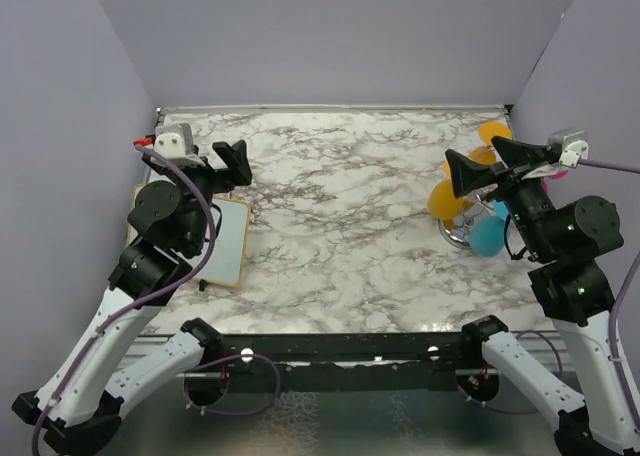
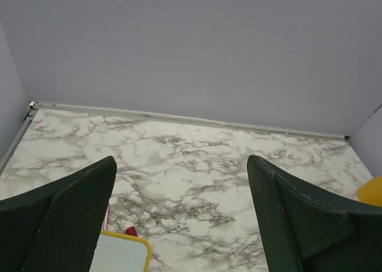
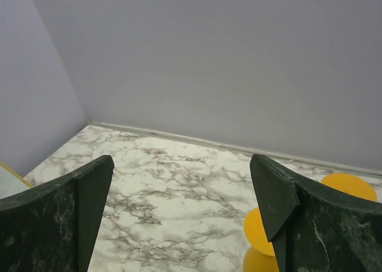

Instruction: Take the wine glass off the wine glass rack

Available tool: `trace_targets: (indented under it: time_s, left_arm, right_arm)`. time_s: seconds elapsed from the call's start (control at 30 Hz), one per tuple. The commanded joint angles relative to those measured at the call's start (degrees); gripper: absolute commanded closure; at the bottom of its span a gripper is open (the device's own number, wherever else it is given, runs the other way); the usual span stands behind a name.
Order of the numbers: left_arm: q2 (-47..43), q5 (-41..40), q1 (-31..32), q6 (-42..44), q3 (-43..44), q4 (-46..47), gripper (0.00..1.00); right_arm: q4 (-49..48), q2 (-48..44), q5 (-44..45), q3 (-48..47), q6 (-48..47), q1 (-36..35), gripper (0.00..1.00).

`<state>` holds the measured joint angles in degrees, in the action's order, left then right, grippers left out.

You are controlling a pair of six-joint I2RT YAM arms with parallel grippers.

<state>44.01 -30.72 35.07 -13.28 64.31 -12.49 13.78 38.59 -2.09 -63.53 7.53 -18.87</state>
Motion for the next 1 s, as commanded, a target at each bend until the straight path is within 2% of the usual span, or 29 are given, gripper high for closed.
trace_targets:
  time_s: [0.0, 0.33, 0.43, 0.6, 0.77, 0.97]
  left_arm:
    - [0.8, 7.3, -3.4, -0.4, -2.6, 5.6, 0.06]
    - [4.9, 22.7, -10.3, -3.6, -7.7, 13.3, 0.02]
    - [7.3, 28.9, -11.7, -6.8, -8.5, 15.0, 0.02]
    - [12.5, 40.9, -12.6, -16.9, -9.9, 19.2, 0.01]
    - [19.9, 47.7, -7.7, -26.3, -9.8, 22.6, 0.01]
    - [30.6, 49.0, 3.0, -39.5, -7.5, 27.3, 0.01]
  right_arm:
    - [3.4, -0.7, 4.4, -0.4, 2.6, -2.0, 0.00]
    - [8.9, -1.3, 7.3, -0.3, 4.7, -6.3, 0.00]
    - [9.4, -2.4, 7.1, 0.6, 5.0, -7.2, 0.00]
    - [8.5, -5.7, 9.1, 2.0, 7.4, -8.2, 0.01]
    - [7.0, -9.0, 11.7, 3.3, 8.3, -8.8, 0.01]
    - [7.3, -10.1, 14.3, 3.8, 8.7, -9.0, 0.01]
